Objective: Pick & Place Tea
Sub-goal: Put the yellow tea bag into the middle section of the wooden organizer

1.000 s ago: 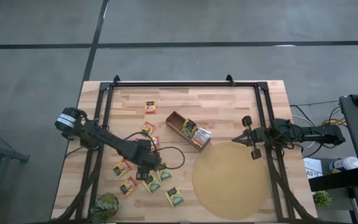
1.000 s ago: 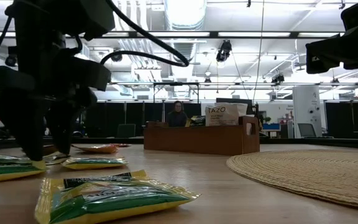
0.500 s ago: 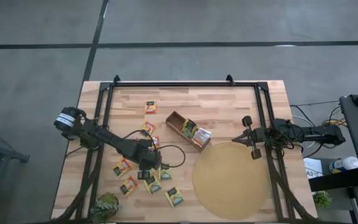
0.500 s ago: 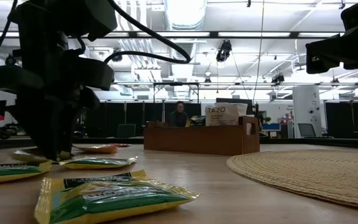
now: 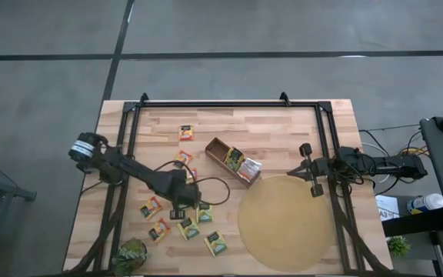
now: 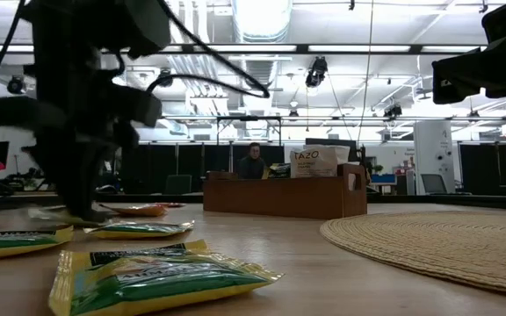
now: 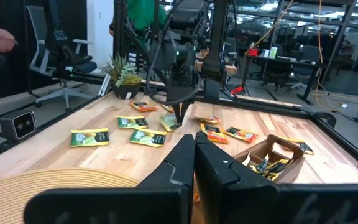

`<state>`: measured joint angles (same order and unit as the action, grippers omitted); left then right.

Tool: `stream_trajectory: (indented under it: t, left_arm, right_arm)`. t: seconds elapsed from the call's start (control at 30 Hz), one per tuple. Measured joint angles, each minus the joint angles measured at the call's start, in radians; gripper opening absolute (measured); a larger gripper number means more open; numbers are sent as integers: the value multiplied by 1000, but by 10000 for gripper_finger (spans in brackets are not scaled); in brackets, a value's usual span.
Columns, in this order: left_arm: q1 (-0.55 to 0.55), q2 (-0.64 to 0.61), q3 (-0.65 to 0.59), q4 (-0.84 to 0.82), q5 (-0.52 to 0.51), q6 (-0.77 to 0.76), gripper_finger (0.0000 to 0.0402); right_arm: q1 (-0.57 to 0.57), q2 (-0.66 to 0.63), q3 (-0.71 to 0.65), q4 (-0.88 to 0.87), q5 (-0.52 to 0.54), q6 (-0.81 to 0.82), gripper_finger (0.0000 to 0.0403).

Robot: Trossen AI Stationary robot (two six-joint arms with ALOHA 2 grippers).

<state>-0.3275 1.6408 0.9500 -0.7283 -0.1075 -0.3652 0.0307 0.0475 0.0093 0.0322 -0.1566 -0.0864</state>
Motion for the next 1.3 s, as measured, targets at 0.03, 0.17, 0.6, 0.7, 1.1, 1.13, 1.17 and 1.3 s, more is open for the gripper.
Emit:
stream_trajectory:
  t: [0.03, 0.17, 0.6, 0.7, 1.1, 1.13, 1.17, 1.3]
  left_arm:
    - [1, -4, 16, -7, -13, 0, 0]
    - [4, -13, 69, -67, -90, -1, 0]
    - [79, -22, 247, -40, -379, 133, 0]
    - [122, -22, 265, 36, -383, 190, 0]
    - [247, -21, 225, 461, -391, 405, 0]
    - [250, -21, 210, 501, -392, 412, 0]
    - [254, -21, 194, 535, -391, 414, 0]
    - [264, -12, 133, 633, -391, 426, 0]
  right_arm:
    - [0, 0, 0, 0, 0, 0, 8]
    - [0, 0, 0, 0, 0, 0, 8]
    - [0, 0, 0, 0, 0, 0, 8]
    - [0, 0, 0, 0, 0, 0, 8]
    - [0, 0, 0, 0, 0, 0, 8]
    - [0, 0, 0, 0, 0, 0, 8]
    - [0, 0, 0, 0, 0, 0, 8]
    - [0, 0, 0, 0, 0, 0, 8]
